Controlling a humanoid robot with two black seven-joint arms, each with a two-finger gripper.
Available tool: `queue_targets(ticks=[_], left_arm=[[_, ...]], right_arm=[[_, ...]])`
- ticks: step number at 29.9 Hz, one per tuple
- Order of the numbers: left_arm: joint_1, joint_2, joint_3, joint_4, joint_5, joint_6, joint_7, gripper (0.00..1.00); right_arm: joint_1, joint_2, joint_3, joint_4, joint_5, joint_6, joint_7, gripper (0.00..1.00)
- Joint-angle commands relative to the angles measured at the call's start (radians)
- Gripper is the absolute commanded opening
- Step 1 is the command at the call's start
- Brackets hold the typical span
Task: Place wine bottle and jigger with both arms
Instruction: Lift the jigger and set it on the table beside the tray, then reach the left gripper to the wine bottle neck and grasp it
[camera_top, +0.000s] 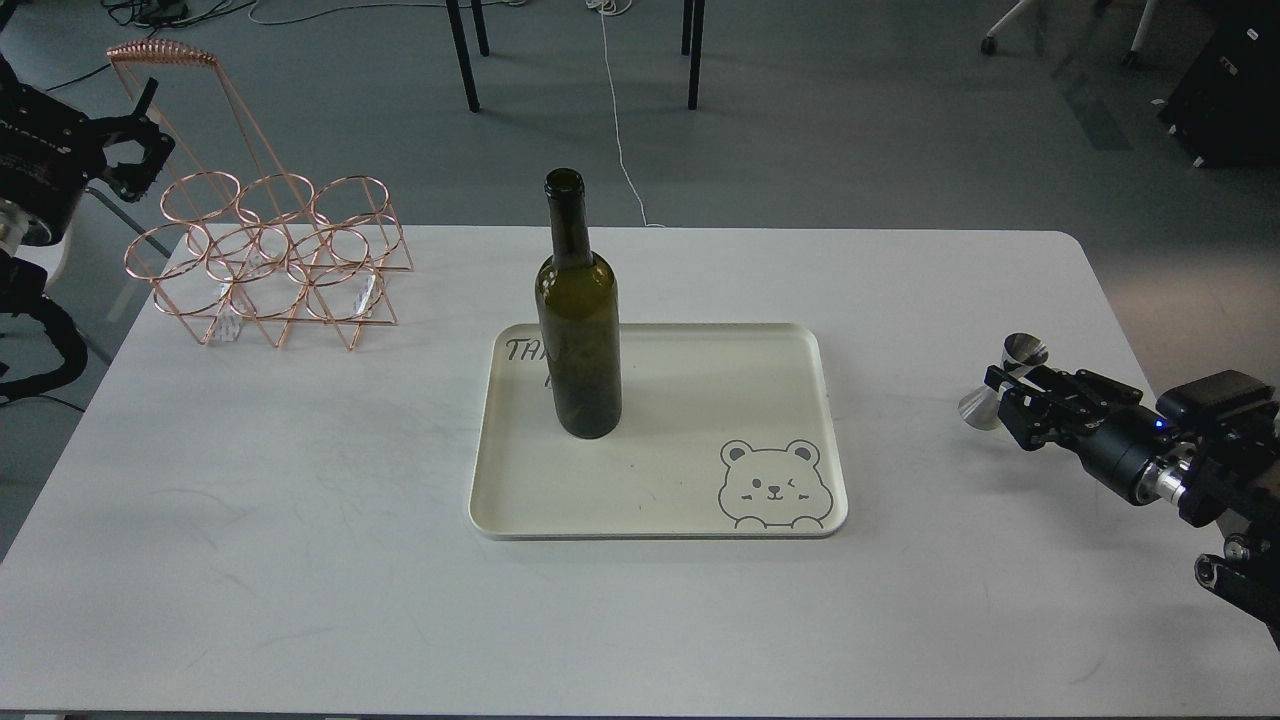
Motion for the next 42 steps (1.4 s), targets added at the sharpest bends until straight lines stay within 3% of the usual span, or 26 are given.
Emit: queue_targets(ticks=[1, 7, 12, 21, 27, 33, 39, 42], left_arm=[[-0.001, 0.003, -0.002, 0.000, 0.000, -0.002, 0.000, 0.98], [-0.012, 0.050, 0.000, -0.043, 0.066, -0.005, 0.025, 0.98], [-0.014, 0.141, 0.000, -0.141, 0.243, -0.011, 0.019, 0.98], [-0.034, 0.319, -0.008, -0.368, 0.521, -0.006, 0.014, 0.98], [-0.070, 0.363, -0.024, -0.555, 0.861, 0.020, 0.014, 0.98], [-0.067, 0.336, -0.046, -0.702, 1.237, 0.144, 0.002, 0.98], [-0.066, 0.279, -0.032, -0.758, 1.556, 0.161, 0.002, 0.98], [-0.066, 0.221, -0.031, -0.759, 1.794, 0.208, 0.000, 0.98]], right_arm=[[-0.021, -0.109, -0.002, 0.120, 0.003, 0.000, 0.000, 0.78], [-0.044, -0.234, 0.010, 0.187, 0.018, 0.000, 0.000, 0.90], [-0.015, -0.275, 0.041, 0.243, 0.216, 0.000, 0.000, 0.94], [0.238, -0.262, 0.053, 0.238, 0.541, 0.000, 0.000, 0.95], [0.372, -0.124, 0.101, 0.088, 0.803, 0.172, 0.000, 0.95], [0.387, 0.082, 0.200, -0.151, 0.946, 0.315, 0.000, 0.95], [0.382, 0.139, 0.306, -0.243, 1.170, 0.484, 0.000, 0.95], [0.381, 0.142, 0.340, -0.260, 1.290, 0.570, 0.000, 0.95]])
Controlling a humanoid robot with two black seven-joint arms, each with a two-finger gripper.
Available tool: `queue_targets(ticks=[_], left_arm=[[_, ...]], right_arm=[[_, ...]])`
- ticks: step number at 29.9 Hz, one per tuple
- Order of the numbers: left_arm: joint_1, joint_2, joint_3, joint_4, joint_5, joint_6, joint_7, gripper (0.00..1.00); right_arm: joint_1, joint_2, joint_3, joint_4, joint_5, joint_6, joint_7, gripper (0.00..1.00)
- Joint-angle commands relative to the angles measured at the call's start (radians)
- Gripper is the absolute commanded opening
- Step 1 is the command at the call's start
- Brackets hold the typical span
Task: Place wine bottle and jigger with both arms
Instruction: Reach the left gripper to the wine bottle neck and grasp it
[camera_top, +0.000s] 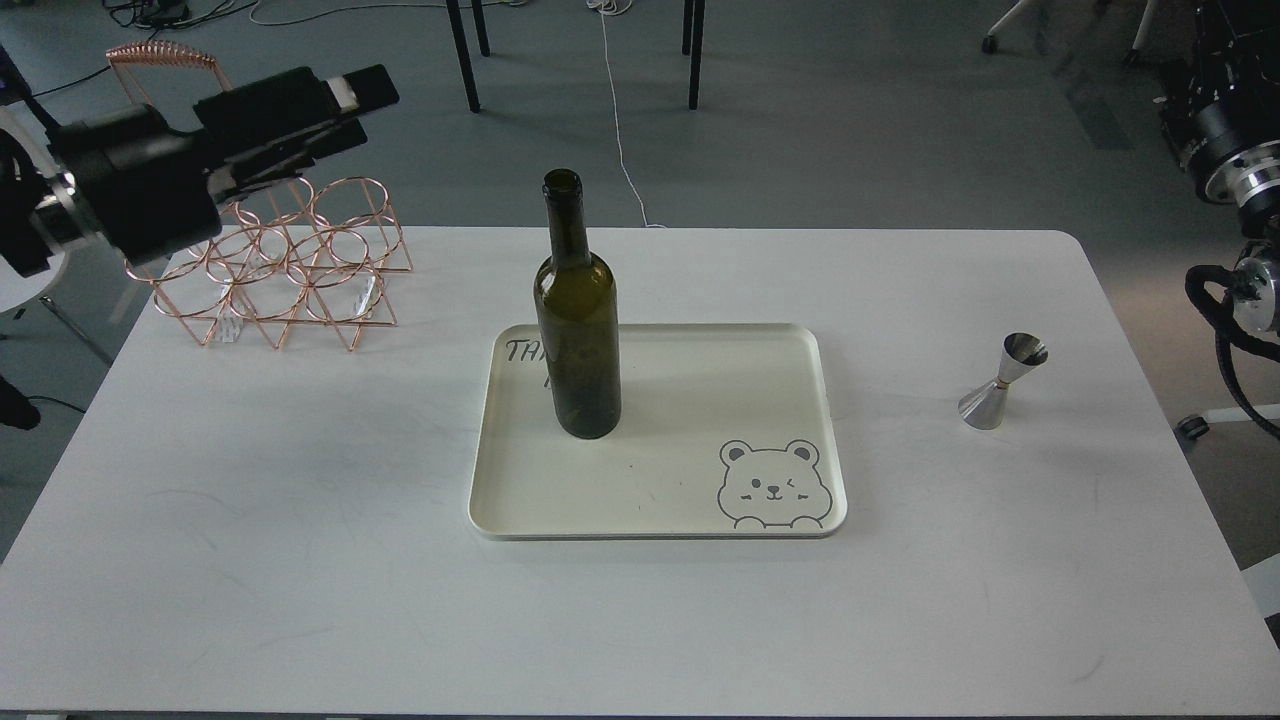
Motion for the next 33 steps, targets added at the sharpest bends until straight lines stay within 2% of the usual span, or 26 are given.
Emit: queue_targets(ticks=[1, 5, 11, 15, 20, 31, 33], left_arm=[[0.002, -0.061, 0.002, -0.003, 0.290, 0.051, -0.001, 0.98], [0.014, -0.114, 0.008, -0.003, 0.587, 0.075, -0.001, 0.98], [0.014, -0.182, 0.048, 0.005, 0.648, 0.138, 0.019, 0.98], [0.014, -0.252, 0.048, 0.037, 0.668, 0.149, 0.065, 0.98], [0.012, -0.325, 0.048, 0.068, 0.661, 0.171, 0.166, 0.98], [0.012, -0.372, 0.050, 0.066, 0.673, 0.174, 0.166, 0.97], [0.012, -0.372, 0.050, 0.066, 0.675, 0.172, 0.166, 0.92]], right_arm=[[-0.001, 0.008, 0.039, -0.019, 0.131, 0.093, 0.000, 0.95], [-0.001, 0.008, 0.066, -0.017, 0.173, 0.109, 0.000, 0.95], [-0.002, 0.009, 0.068, -0.008, 0.173, 0.110, 0.000, 0.94], [0.001, 0.009, 0.070, -0.007, 0.173, 0.110, 0.000, 0.94], [0.004, 0.008, 0.071, -0.007, 0.173, 0.107, 0.000, 0.94], [0.005, 0.008, 0.073, -0.007, 0.173, 0.104, 0.000, 0.94], [0.005, 0.009, 0.073, -0.007, 0.173, 0.103, 0.000, 0.94]])
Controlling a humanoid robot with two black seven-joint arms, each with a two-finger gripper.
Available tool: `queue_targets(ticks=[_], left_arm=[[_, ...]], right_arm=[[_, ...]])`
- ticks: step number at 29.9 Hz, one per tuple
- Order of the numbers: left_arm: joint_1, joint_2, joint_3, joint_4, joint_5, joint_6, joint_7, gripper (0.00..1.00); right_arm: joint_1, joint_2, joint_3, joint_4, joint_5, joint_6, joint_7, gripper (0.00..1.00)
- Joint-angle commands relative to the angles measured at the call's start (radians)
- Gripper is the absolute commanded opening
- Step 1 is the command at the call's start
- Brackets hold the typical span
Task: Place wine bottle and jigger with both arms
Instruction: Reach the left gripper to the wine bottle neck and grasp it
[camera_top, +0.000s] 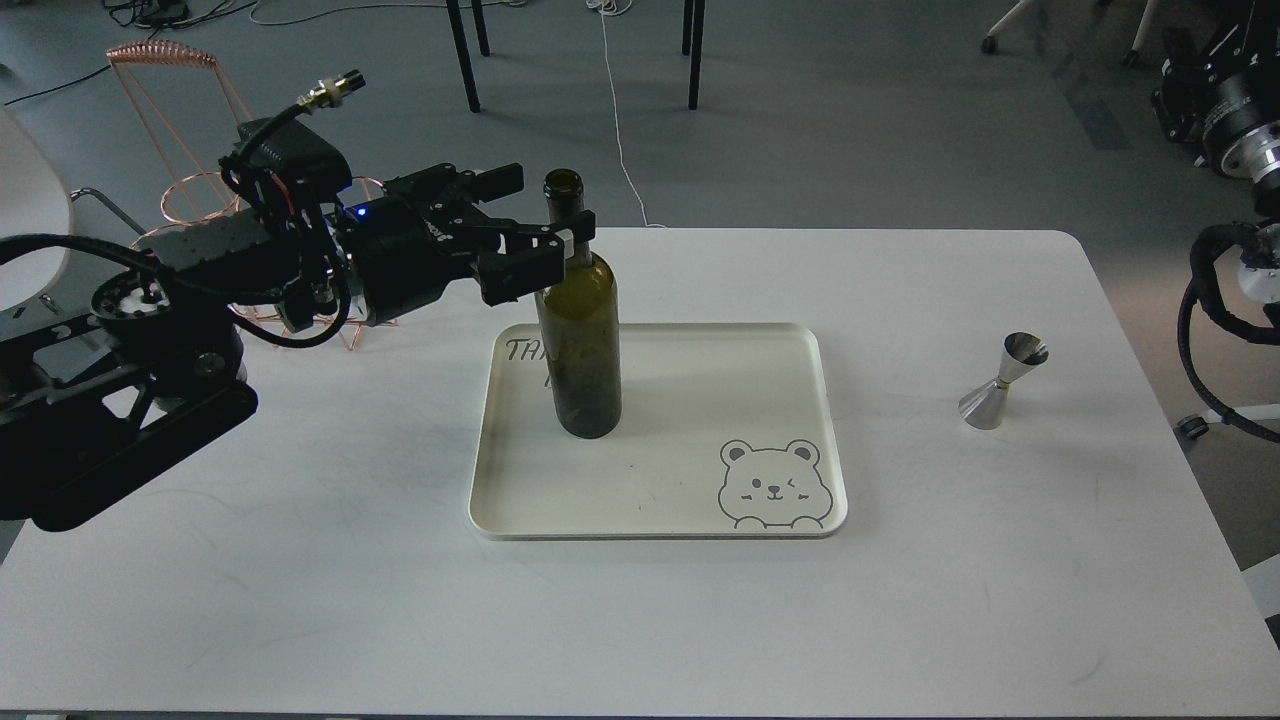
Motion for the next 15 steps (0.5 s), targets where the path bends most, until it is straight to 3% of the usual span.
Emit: queue_targets(ticks=[1, 4, 11, 15], left_arm=[[0.001, -0.001, 0.000, 0.001, 0.006, -0.003, 0.000, 0.88], [0.003, -0.003, 0.000, 0.001, 0.038, -0.003, 0.000, 0.82], [0.000, -0.032, 0.035, 0.004, 0.054, -0.003, 0.000, 0.81], [-0.002, -0.047, 0.035, 0.009, 0.068, -0.003, 0.001, 0.73]], right_arm=[[0.000, 0.003, 0.000, 0.000, 0.000, -0.003, 0.000, 0.94], [0.000, 0.004, 0.000, 0.000, 0.000, -0.006, 0.000, 0.94], [0.000, 0.017, 0.000, -0.002, 0.000, -0.006, 0.000, 0.94], [0.000, 0.018, 0.000, -0.003, 0.000, -0.006, 0.000, 0.94]])
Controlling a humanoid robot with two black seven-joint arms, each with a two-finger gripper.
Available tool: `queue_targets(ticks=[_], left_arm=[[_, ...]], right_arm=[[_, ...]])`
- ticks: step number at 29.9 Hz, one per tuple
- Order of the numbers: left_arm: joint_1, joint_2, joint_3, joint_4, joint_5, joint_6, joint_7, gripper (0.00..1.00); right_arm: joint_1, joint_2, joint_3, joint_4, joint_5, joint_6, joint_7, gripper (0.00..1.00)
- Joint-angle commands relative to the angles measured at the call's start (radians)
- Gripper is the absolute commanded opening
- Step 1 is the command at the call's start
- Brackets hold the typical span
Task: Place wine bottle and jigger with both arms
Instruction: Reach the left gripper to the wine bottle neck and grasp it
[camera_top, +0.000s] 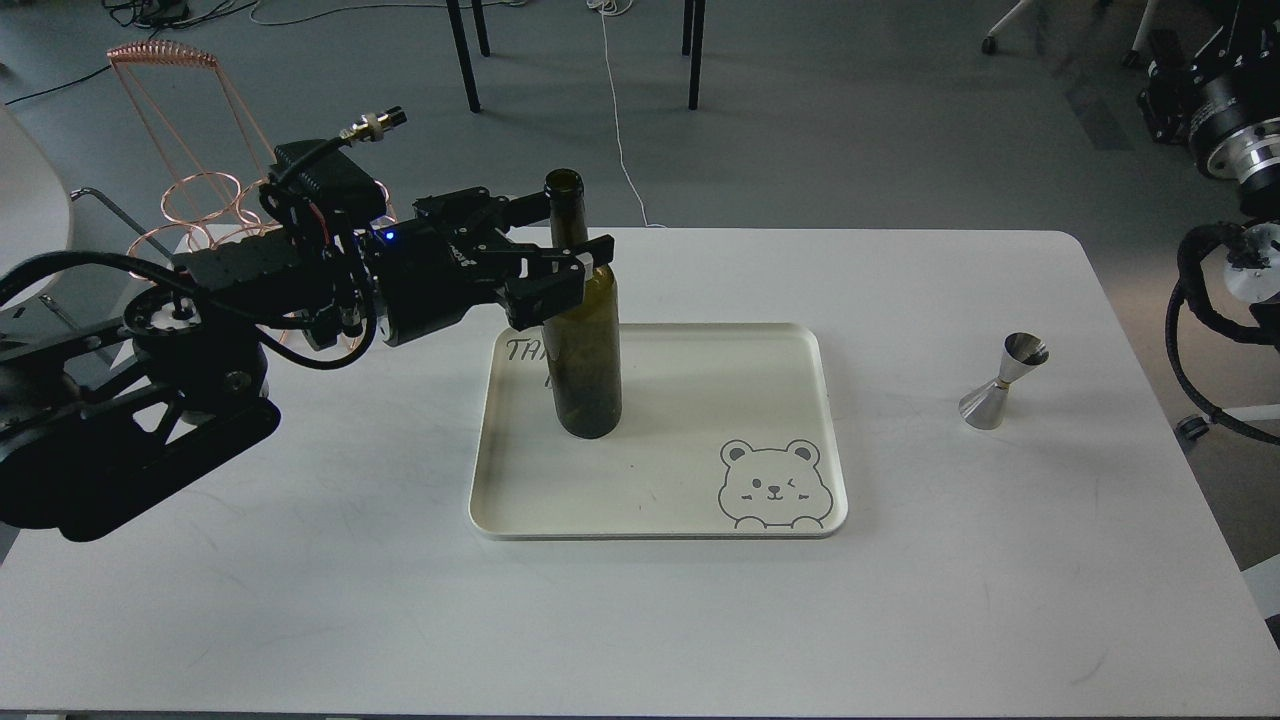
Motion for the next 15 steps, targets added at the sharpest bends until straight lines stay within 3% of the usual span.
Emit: queue_targets(ticks=[1, 10, 15], left_arm=[[-0.002, -0.017, 0.001, 0.003, 0.010, 0.000, 0.002, 0.73], [-0.008, -0.045, 0.001, 0.052, 0.010, 0.000, 0.002, 0.62], [-0.009, -0.043, 0.001, 0.052, 0.028, 0.002, 0.002, 0.34]], right_arm=[[-0.003, 0.001, 0.000, -0.002, 0.000, 0.000, 0.000, 0.94], [-0.003, 0.000, 0.000, -0.005, 0.000, 0.002, 0.000, 0.94], [-0.003, 0.001, 0.000, -0.006, 0.000, 0.000, 0.000, 0.94]])
